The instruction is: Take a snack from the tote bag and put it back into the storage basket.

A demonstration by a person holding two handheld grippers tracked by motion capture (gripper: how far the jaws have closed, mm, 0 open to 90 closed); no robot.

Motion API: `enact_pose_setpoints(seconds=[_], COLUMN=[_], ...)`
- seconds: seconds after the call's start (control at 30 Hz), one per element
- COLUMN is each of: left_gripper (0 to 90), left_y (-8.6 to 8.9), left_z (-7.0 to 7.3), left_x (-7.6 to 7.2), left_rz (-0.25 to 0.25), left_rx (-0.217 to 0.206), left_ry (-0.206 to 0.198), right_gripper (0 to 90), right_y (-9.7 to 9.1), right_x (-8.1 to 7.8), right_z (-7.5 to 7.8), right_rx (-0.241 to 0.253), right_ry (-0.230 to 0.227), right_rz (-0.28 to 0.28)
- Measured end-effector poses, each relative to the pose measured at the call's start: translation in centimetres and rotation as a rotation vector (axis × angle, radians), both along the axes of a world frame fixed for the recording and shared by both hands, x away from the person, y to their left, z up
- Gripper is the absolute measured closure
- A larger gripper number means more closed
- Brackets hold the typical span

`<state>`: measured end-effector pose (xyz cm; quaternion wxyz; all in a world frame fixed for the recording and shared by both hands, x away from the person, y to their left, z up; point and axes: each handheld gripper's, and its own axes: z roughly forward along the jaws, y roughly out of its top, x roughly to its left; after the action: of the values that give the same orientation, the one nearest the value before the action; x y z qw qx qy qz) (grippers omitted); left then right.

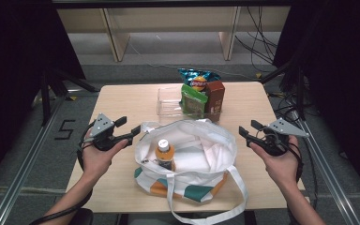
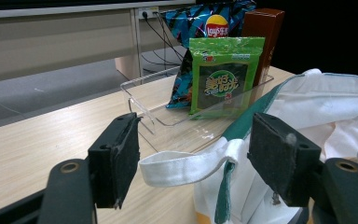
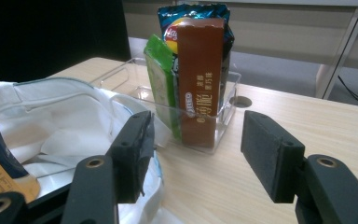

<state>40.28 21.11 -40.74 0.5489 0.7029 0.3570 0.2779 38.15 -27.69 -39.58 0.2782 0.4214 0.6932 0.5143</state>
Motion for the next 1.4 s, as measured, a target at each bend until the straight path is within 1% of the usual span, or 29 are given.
enact_pose_setpoints(seconds=[0.03,0.07,0.1,0.13,0.17,0.2,0.23,0.3,0.33,0.4,0.43,0.5,0.57,0.6,0.63,0.67,0.7,0.77,0.83,0.97,1.0,1.07,1.1,1.13,1.2,1.23,1.33,1.37,1.4], left_gripper=[32.7,32.7,32.8,33.1,33.4,33.9,34.2,34.8,34.9,35.2,35.4,35.4,35.3,35.1,35.1,35.1,35.1,35.2,35.4,36.1,36.4,36.4,36.2,35.9,35.4,35.2,35.2,35.3,35.5], left_y=[0.0,0.1,0.2,0.2,0.2,0.2,0.0,0.0,-0.2,-0.5,-0.7,-0.9,-1.2,-1.3,-1.5,-1.7,-1.9,-2.3,-2.8,-3.6,-3.8,-4.2,-4.4,-4.6,-4.9,-5.1,-5.4,-5.6,-5.7], left_z=[0.0,0.0,0.0,0.0,0.0,0.0,0.0,0.3,0.4,0.7,0.8,1.1,1.3,1.4,1.4,1.4,1.5,1.5,1.3,0.8,0.7,0.5,0.3,0.2,0.0,-0.1,-0.5,-0.5,-0.6], left_x=[-0.2,-0.2,-0.4,-0.5,-0.7,-0.9,-1.1,-1.5,-1.8,-2.2,-2.4,-2.7,-3.1,-3.2,-3.3,-3.4,-3.5,-3.7,-3.8,-3.9,-3.9,-3.8,-3.8,-3.8,-3.7,-3.7,-3.6,-3.6,-3.6], left_rz=[0.003,-0.008,-0.003,-0.019,-0.030,-0.044,-0.053,-0.067,-0.071,-0.082,-0.089,-0.097,-0.109,-0.115,-0.123,-0.134,-0.134,-0.148,-0.163,-0.183,-0.186,-0.197,-0.207,-0.207,-0.217,-0.219,-0.226,-0.233,-0.237], left_rx=[-0.008,-0.011,-0.009,-0.021,-0.018,-0.033,-0.063,-0.035,-0.059,-0.061,-0.080,-0.071,-0.088,-0.082,-0.081,-0.090,-0.085,-0.086,-0.097,-0.097,-0.097,-0.090,-0.091,-0.085,-0.080,-0.083,-0.067,-0.064,-0.063], left_ry=[0.003,-0.009,0.001,-0.005,-0.002,0.006,0.012,-0.007,0.003,-0.012,-0.011,-0.021,-0.017,-0.022,-0.027,-0.029,-0.023,-0.027,-0.022,-0.003,0.002,0.009,0.009,0.017,0.026,0.034,0.045,0.046,0.045], right_gripper=[43.9,43.9,43.9,43.9,44.0,44.0,43.9,43.9,43.9,43.9,43.9,43.9,43.7,43.5,43.4,43.4,43.4,43.2,43.0,42.8,42.8,42.7,42.6,42.6,42.6,42.6,42.5,42.5,42.5], right_y=[0.1,0.0,-0.1,-0.1,-0.2,-0.1,-0.2,-0.3,-0.2,-0.2,-0.3,-0.3,-0.2,-0.3,0.0,0.0,0.0,0.1,0.0,0.0,-0.1,-0.2,-0.2,-0.3,-0.4,-0.3,-0.4,-0.3,-0.4], right_x=[-0.1,-0.1,0.0,0.0,0.1,-0.1,-0.1,0.0,-0.1,-0.1,0.0,0.0,-0.1,-0.1,-0.2,-0.2,-0.3,-0.2,-0.2,-0.2,-0.2,0.0,0.1,0.1,0.1,0.0,0.0,-0.1,-0.1], right_z=[-0.1,-0.2,-0.2,-0.3,-0.4,-0.4,-0.4,-0.4,-0.4,-0.5,-0.5,-0.5,-0.5,-0.4,-0.5,-0.5,-0.4,-0.6,-0.5,-0.6,-0.6,-0.6,-0.8,-0.7,-0.7,-0.7,-0.7,-0.6,-0.6], right_rx=[0.020,0.010,-0.008,-0.002,-0.002,0.012,0.004,0.001,0.005,0.005,-0.007,-0.011,-0.015,-0.033,-0.006,0.002,-0.008,-0.004,-0.016,-0.009,-0.024,-0.017,-0.014,-0.015,-0.017,0.000,-0.012,0.000,-0.006], right_ry=[0.011,0.009,-0.001,0.010,-0.002,0.011,0.011,0.003,0.012,0.013,0.006,0.006,0.002,0.004,0.025,0.021,0.042,0.017,0.041,0.034,0.035,0.028,0.001,0.026,0.019,0.034,0.035,0.047,0.040], right_rz=[-0.001,-0.001,-0.004,-0.001,0.009,-0.004,-0.006,-0.004,-0.005,-0.005,-0.001,-0.003,-0.001,-0.002,-0.018,-0.020,-0.010,-0.013,0.004,0.005,0.001,-0.002,-0.011,0.004,0.008,-0.001,-0.009,-0.011,-0.010])
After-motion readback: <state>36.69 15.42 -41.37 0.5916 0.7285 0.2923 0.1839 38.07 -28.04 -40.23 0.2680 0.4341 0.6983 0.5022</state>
